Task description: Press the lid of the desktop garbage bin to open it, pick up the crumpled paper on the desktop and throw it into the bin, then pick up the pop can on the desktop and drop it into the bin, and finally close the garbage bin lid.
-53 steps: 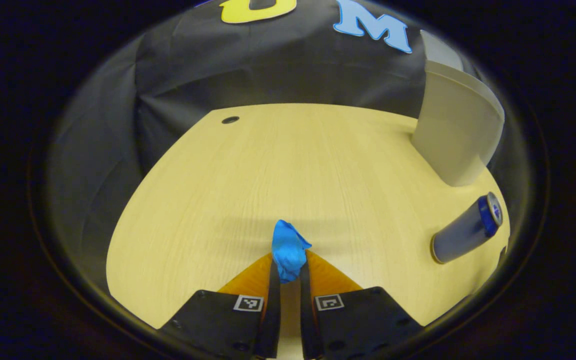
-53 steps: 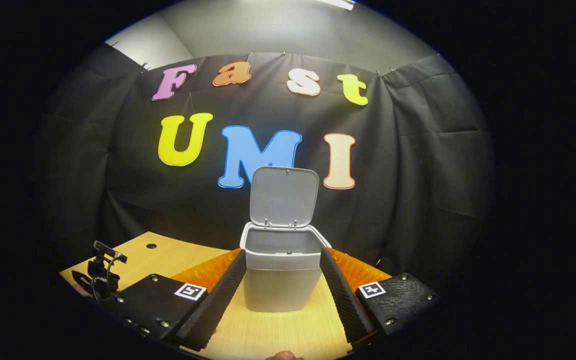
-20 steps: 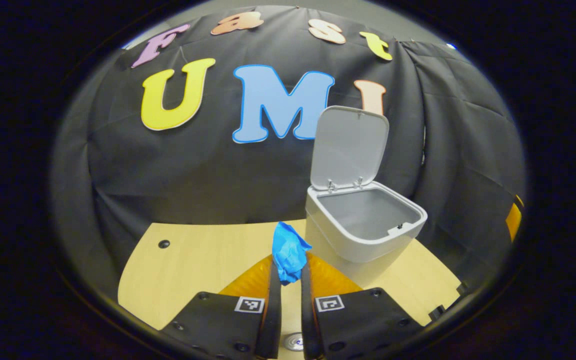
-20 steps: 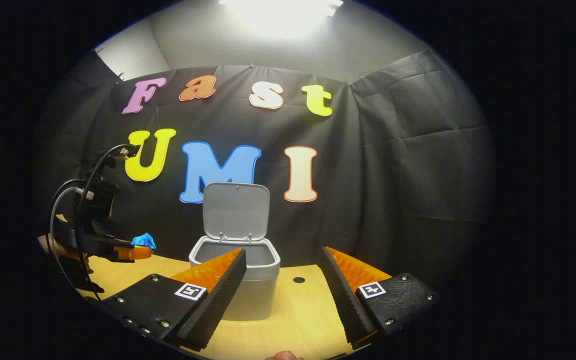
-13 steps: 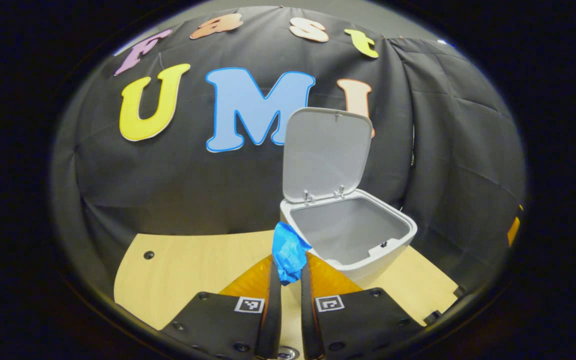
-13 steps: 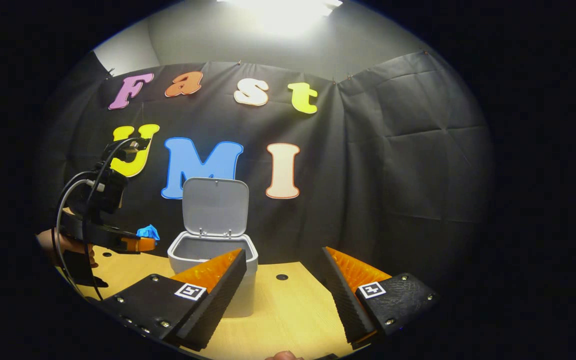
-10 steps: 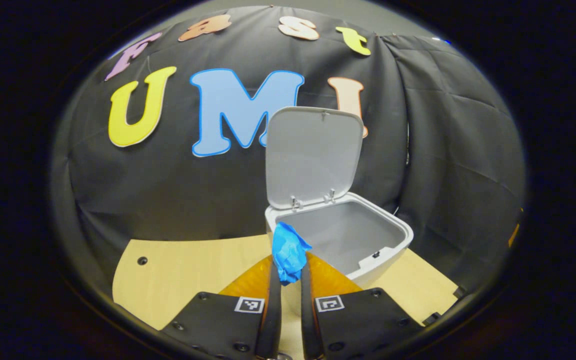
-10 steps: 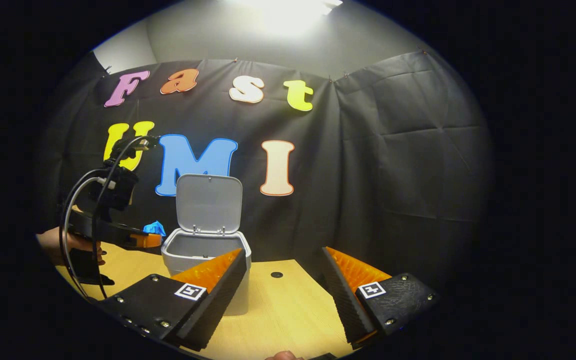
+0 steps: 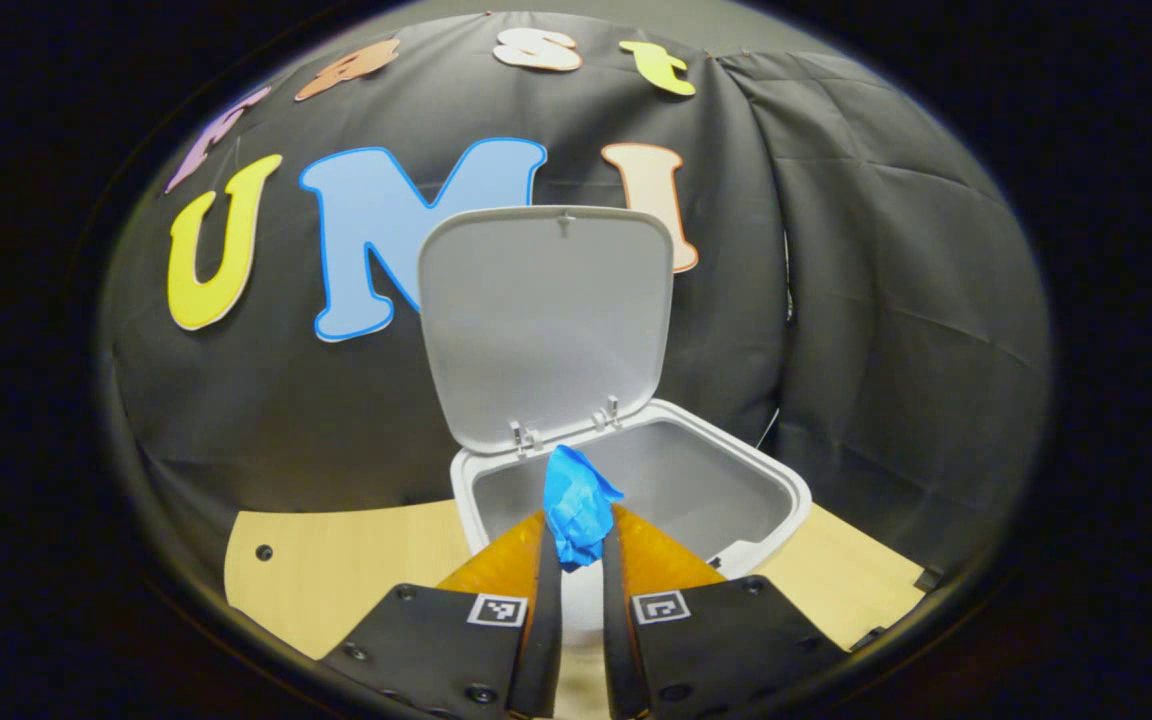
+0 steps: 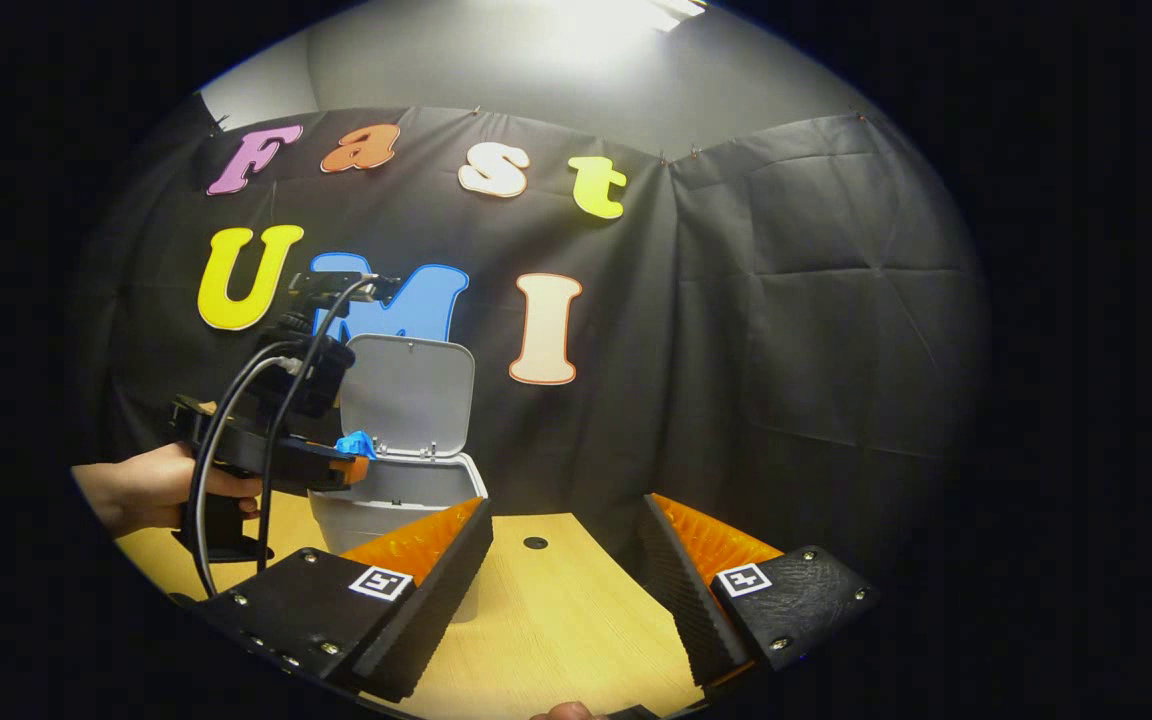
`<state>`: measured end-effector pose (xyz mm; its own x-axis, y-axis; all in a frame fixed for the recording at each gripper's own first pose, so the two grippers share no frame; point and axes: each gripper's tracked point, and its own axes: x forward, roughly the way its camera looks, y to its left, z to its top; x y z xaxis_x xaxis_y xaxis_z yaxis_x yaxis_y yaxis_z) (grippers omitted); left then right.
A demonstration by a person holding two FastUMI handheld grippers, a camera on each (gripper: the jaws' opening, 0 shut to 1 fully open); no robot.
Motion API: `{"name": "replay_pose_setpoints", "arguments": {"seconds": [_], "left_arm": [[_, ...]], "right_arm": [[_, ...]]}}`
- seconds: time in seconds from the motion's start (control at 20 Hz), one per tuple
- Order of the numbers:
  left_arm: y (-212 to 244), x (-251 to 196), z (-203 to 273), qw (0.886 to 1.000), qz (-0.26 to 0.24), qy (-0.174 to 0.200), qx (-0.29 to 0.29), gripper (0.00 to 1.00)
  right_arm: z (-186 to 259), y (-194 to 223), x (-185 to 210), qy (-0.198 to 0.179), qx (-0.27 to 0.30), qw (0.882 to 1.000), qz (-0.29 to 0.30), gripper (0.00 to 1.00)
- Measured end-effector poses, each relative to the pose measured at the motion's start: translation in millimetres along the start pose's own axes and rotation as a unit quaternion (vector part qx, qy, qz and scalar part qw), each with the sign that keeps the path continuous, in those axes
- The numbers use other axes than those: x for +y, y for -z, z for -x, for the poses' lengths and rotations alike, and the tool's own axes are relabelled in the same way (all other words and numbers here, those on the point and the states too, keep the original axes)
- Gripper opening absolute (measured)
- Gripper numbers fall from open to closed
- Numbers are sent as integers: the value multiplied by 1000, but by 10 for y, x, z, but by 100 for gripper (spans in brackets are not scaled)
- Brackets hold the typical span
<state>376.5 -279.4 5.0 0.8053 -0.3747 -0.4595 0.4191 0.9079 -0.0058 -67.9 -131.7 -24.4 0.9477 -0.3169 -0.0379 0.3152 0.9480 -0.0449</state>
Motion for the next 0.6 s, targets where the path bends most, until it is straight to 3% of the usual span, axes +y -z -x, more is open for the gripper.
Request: {"name": "replay_pose_setpoints", "arguments": {"seconds": [0.15,0.4,0.45,0.5,0.6], "left_arm": [[-7,-43,-76,1000,-4,7,-1,28],[52,-18,-100,1000,10,20,7,41],[58,-12,-89,1000,14,23,7,53],[48,-26,-79,999,18,29,5,52],[19,-37,-42,999,27,37,-3,66]], "right_arm": [[28,6,-5,4,4,1000,8,95],[75,-16,43,7,1,1000,11,95],[81,-19,54,7,1,1000,12,95],[85,-27,72,6,0,1000,13,95],[85,-23,102,4,-1,1000,14,95]]}}
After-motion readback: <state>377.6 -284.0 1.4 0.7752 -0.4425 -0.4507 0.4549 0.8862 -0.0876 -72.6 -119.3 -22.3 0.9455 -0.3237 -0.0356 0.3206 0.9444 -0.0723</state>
